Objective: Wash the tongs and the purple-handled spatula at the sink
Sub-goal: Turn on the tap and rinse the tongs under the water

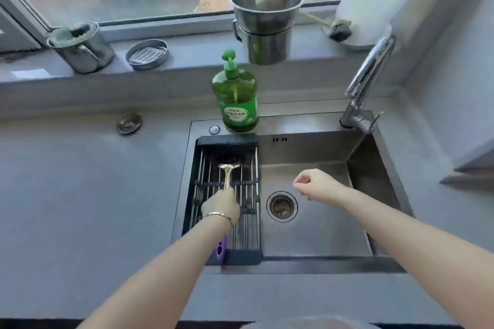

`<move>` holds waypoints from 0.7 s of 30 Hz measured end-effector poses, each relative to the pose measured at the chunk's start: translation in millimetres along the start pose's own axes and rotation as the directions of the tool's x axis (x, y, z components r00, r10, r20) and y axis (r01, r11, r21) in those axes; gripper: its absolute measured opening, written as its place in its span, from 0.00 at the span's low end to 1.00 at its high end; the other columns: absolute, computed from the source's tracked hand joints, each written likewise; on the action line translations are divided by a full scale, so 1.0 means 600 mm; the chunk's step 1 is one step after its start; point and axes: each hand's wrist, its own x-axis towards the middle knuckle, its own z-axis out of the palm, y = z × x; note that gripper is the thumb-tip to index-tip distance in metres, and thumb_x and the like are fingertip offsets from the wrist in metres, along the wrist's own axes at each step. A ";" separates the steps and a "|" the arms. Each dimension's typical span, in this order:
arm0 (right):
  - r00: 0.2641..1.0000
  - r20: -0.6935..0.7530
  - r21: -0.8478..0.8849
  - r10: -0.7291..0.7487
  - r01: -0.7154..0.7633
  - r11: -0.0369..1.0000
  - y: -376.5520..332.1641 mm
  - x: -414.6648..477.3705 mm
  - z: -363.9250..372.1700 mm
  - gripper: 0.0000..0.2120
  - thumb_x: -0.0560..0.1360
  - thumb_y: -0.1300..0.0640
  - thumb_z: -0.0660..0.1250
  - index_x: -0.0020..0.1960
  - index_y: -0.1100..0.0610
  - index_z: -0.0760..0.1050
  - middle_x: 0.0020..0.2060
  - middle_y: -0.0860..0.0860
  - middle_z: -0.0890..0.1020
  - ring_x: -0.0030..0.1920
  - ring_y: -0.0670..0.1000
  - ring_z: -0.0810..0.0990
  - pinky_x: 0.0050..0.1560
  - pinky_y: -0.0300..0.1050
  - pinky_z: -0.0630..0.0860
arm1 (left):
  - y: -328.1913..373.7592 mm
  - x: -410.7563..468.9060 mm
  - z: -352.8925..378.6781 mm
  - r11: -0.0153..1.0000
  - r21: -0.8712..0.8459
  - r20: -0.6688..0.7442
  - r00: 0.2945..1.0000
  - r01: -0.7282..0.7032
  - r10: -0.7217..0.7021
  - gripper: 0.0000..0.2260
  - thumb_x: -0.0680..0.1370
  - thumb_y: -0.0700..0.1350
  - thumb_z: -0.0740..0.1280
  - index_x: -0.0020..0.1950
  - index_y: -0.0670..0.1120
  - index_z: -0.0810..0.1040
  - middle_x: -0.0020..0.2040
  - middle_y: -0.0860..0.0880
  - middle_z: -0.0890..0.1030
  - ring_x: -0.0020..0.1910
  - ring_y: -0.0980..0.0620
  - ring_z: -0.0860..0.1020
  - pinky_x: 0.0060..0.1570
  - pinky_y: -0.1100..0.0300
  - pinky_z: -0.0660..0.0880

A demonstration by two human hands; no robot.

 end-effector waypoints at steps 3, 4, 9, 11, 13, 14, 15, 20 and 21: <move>0.995 -0.038 0.009 0.093 -0.093 0.996 0.018 0.017 0.025 0.03 0.76 0.56 0.61 0.45 0.53 0.73 0.39 0.48 0.76 0.40 0.49 0.74 0.31 0.34 0.65 | -0.024 0.023 0.037 0.965 0.236 0.016 0.993 -0.116 0.115 0.11 0.79 0.43 0.58 0.59 0.44 0.72 0.58 0.46 0.76 0.56 0.46 0.75 0.54 0.53 0.74; 0.993 -0.028 0.023 0.118 -0.118 0.993 0.027 0.021 0.035 0.04 0.76 0.56 0.61 0.44 0.52 0.73 0.39 0.48 0.76 0.40 0.50 0.74 0.32 0.34 0.66 | -0.029 0.030 0.049 0.932 0.316 0.043 0.984 -0.178 0.174 0.11 0.79 0.44 0.58 0.60 0.44 0.72 0.60 0.46 0.75 0.58 0.46 0.74 0.56 0.53 0.72; 0.977 -0.020 0.081 0.211 -0.208 0.975 0.058 0.028 0.073 0.10 0.76 0.57 0.62 0.36 0.49 0.71 0.35 0.48 0.75 0.36 0.52 0.74 0.39 0.44 0.74 | -0.032 0.064 0.084 0.734 0.578 0.181 0.933 -0.358 0.312 0.15 0.77 0.38 0.61 0.64 0.43 0.69 0.62 0.44 0.75 0.65 0.44 0.67 0.62 0.53 0.64; 0.974 -0.008 0.089 0.226 -0.224 0.970 0.066 0.028 0.084 0.10 0.76 0.57 0.62 0.36 0.49 0.71 0.35 0.47 0.75 0.37 0.52 0.74 0.40 0.45 0.74 | -0.032 0.073 0.079 0.704 0.606 0.198 0.927 -0.371 0.318 0.15 0.76 0.37 0.61 0.62 0.42 0.70 0.60 0.45 0.77 0.64 0.45 0.68 0.62 0.53 0.64; 0.974 0.006 0.098 0.225 -0.225 0.970 0.070 0.027 0.087 0.09 0.77 0.57 0.61 0.37 0.49 0.71 0.36 0.47 0.75 0.37 0.52 0.74 0.41 0.44 0.73 | -0.029 0.078 0.064 0.683 0.628 0.194 0.925 -0.374 0.328 0.12 0.76 0.37 0.61 0.60 0.43 0.71 0.58 0.45 0.78 0.62 0.45 0.70 0.62 0.53 0.64; 0.976 0.009 0.095 0.219 -0.219 0.971 0.072 0.027 0.086 0.09 0.77 0.56 0.62 0.37 0.49 0.71 0.36 0.48 0.75 0.37 0.51 0.73 0.43 0.43 0.72 | -0.028 0.079 0.053 0.684 0.630 0.188 0.927 -0.368 0.325 0.12 0.76 0.38 0.61 0.59 0.43 0.72 0.58 0.45 0.79 0.61 0.45 0.71 0.62 0.52 0.65; 0.978 0.009 0.090 0.209 -0.209 0.974 0.072 0.027 0.085 0.10 0.77 0.56 0.62 0.37 0.48 0.70 0.37 0.48 0.75 0.37 0.50 0.73 0.44 0.42 0.72 | -0.028 0.078 0.040 0.694 0.625 0.175 0.931 -0.357 0.321 0.11 0.76 0.38 0.61 0.58 0.43 0.72 0.57 0.45 0.79 0.60 0.45 0.73 0.62 0.52 0.66; 0.992 0.015 0.052 0.122 -0.123 0.991 0.076 0.031 0.058 0.09 0.76 0.57 0.62 0.38 0.48 0.72 0.37 0.47 0.75 0.39 0.48 0.74 0.43 0.38 0.70 | -0.011 0.064 -0.040 0.856 0.470 0.011 0.971 -0.214 0.237 0.12 0.76 0.41 0.59 0.59 0.44 0.70 0.53 0.47 0.80 0.49 0.47 0.79 0.54 0.55 0.71; 0.995 0.015 0.036 0.097 -0.098 0.995 0.075 0.030 0.048 0.07 0.76 0.58 0.62 0.41 0.49 0.73 0.36 0.46 0.75 0.38 0.46 0.73 0.40 0.37 0.69 | 0.000 0.057 -0.057 0.898 0.400 -0.028 0.977 -0.183 0.212 0.11 0.76 0.41 0.58 0.59 0.44 0.69 0.50 0.48 0.80 0.45 0.47 0.78 0.49 0.55 0.72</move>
